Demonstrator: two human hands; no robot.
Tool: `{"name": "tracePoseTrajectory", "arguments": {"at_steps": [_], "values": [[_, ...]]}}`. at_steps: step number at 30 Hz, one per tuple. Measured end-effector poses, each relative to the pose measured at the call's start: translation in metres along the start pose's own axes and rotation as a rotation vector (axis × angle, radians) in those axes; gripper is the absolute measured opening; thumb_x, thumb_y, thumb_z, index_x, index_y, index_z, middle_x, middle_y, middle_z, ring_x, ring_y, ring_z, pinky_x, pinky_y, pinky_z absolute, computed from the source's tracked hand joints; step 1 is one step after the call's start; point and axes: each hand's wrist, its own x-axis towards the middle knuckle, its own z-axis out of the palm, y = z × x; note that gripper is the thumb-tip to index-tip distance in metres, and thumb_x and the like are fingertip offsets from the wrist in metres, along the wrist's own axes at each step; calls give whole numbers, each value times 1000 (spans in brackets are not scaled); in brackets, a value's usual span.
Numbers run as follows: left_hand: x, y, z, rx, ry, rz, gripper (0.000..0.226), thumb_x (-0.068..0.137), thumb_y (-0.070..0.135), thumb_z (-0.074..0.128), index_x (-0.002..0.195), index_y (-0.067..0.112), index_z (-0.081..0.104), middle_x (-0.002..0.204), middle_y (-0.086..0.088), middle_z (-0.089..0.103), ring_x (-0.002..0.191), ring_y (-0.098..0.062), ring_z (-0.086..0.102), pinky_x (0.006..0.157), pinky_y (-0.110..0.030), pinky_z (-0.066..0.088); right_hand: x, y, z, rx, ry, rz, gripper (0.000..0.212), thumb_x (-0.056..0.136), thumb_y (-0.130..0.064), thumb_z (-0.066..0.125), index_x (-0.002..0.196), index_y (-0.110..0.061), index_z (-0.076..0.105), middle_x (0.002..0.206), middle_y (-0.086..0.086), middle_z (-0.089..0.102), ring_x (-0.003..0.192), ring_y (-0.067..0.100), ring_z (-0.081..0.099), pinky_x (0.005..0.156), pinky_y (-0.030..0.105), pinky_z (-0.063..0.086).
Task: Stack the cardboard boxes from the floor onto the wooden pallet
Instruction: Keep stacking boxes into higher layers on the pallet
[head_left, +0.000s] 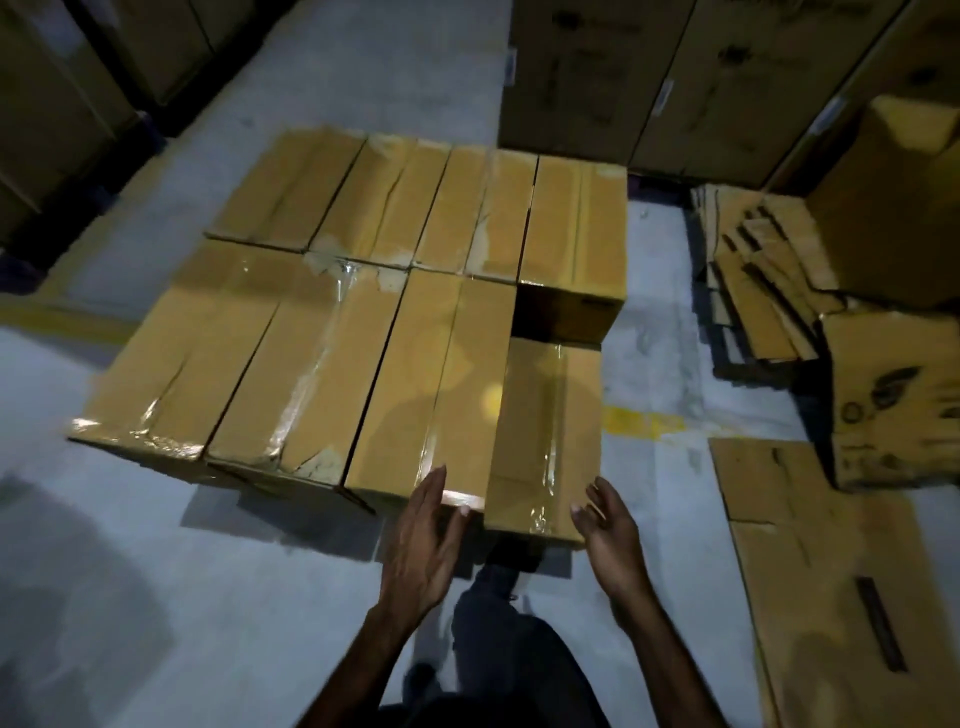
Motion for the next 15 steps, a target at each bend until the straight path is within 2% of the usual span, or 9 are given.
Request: {"name": "tracePoseTrajectory", "arguments": {"at_steps": [2,7,10,15], "values": [[-20,25,-12,-70,42,-28,72,105,64,42,165,29,29,170,11,30,156,-7,27,127,-46,30,-28,-19,1,21,-4,-40,63,103,-13,66,161,-17,39,160,3,48,146,21,47,112,35,42],[-48,90,-42,-181,154,-55,68,105,50,54,165,30,28,170,5,30,155,-16,30,125,-48,32,-70,-74,11,-1,-30,-165,62,103,-19,67,160,-19,41,160,3,48,144,21,48,114,39,42],[-61,112,-59,-235,192,-65,77,99,69,50,164,37,27,170,7,30,154,-17,31,123,-53,34,-82,-106,15,-50,-71,-255,62,104,-25,66,161,-24,40,161,-2,46,147,21,45,117,43,42],[-74,114,-88,-278,315,-104,83,90,77,50,162,42,30,168,10,34,151,-15,36,120,-57,39,-86,-147,21,-83,-167,-349,62,103,-29,67,159,-28,41,162,0,46,147,22,44,118,52,42]]}}
